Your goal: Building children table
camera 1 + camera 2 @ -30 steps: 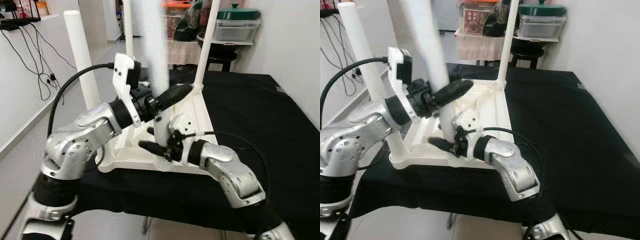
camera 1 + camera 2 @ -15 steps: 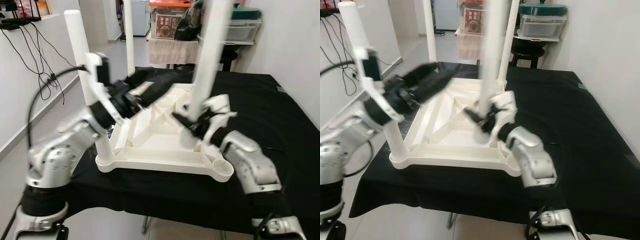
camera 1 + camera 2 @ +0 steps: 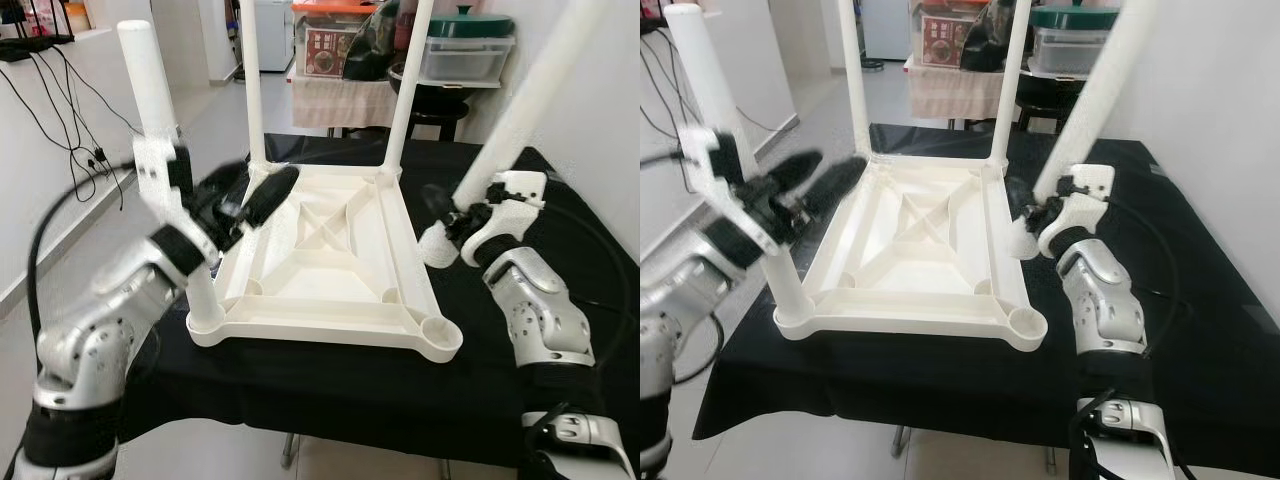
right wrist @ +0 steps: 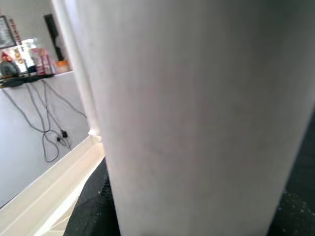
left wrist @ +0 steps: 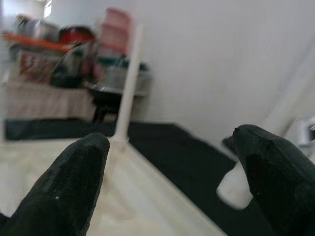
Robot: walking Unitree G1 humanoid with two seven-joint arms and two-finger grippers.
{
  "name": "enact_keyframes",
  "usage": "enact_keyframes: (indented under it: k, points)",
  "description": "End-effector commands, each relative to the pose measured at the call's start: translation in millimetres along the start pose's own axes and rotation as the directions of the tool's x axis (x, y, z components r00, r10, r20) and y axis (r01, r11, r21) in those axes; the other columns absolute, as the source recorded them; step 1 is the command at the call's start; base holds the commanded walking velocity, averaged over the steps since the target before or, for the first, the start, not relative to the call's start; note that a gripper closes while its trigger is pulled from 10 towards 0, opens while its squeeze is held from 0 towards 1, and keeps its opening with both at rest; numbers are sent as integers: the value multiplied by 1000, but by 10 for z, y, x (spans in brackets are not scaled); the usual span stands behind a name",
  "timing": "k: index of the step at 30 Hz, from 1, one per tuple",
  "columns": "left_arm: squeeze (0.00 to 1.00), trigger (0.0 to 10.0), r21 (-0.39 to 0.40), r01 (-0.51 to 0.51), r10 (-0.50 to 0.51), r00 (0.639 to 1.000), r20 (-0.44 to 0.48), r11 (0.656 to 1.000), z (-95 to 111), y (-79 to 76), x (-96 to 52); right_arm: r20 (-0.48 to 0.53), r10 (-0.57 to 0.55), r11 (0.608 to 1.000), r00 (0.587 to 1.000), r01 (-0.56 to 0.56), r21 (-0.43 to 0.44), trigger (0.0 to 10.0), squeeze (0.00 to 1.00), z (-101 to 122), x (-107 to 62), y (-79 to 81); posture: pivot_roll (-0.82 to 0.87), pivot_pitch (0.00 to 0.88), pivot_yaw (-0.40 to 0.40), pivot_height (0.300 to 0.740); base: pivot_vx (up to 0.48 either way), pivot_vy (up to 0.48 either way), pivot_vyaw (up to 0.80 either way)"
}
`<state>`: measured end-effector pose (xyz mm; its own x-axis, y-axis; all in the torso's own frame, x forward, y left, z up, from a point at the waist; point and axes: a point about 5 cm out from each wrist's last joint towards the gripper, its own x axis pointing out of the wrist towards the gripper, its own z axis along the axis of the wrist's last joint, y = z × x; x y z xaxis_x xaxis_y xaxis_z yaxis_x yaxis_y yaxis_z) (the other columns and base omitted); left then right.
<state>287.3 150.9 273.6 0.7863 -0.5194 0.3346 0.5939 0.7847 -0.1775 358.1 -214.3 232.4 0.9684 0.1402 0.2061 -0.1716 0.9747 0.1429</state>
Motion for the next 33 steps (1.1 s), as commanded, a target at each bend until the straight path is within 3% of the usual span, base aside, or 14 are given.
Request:
enact_keyframes:
  k: [1,7,12,15,16,22,28,33]
  points:
    - [0,10000,23,-20,21,1000,-19,1000,-58,-20,-23,3,-31,999,1000,31,10,10000,0,-19,-14,-17,19,0,-29,740,0,0,0]
    - [0,10000,37,-97,100,992,-78,995,-233,16,-158,13,-74,997,997,74,34,10000,0,-54,-63,-32,19,0,-31,740,0,0,0]
    - [0,10000,50,-123,129,983,-132,991,-408,16,-319,31,-1,997,1000,-2,82,10000,0,-139,-143,166,13,0,-33,740,0,-82,0]
    - [0,10000,53,-122,128,983,-133,991,-427,-6,-330,30,12,996,999,-14,89,10000,0,-162,-151,210,14,0,-34,740,0,-450,0]
    - [0,10000,28,-115,118,984,-133,993,-468,-52,-341,28,44,996,999,-46,81,10000,0,-194,-154,301,13,0,-35,740,0,-469,0]
    - [0,10000,23,-142,144,979,-147,990,-534,-47,-360,19,56,996,998,-57,73,10000,0,-218,-152,351,12,0,-35,740,0,-451,0]
    - [0,10000,25,-181,183,970,-160,983,-629,-43,-413,-6,54,998,999,-53,44,10000,0,-272,-191,377,11,0,-33,740,0,0,0]
    - [0,10000,106,-241,258,947,-192,965,-715,21,-482,-23,72,997,997,-72,10,10000,0,-335,-222,440,14,0,-34,740,0,0,0]
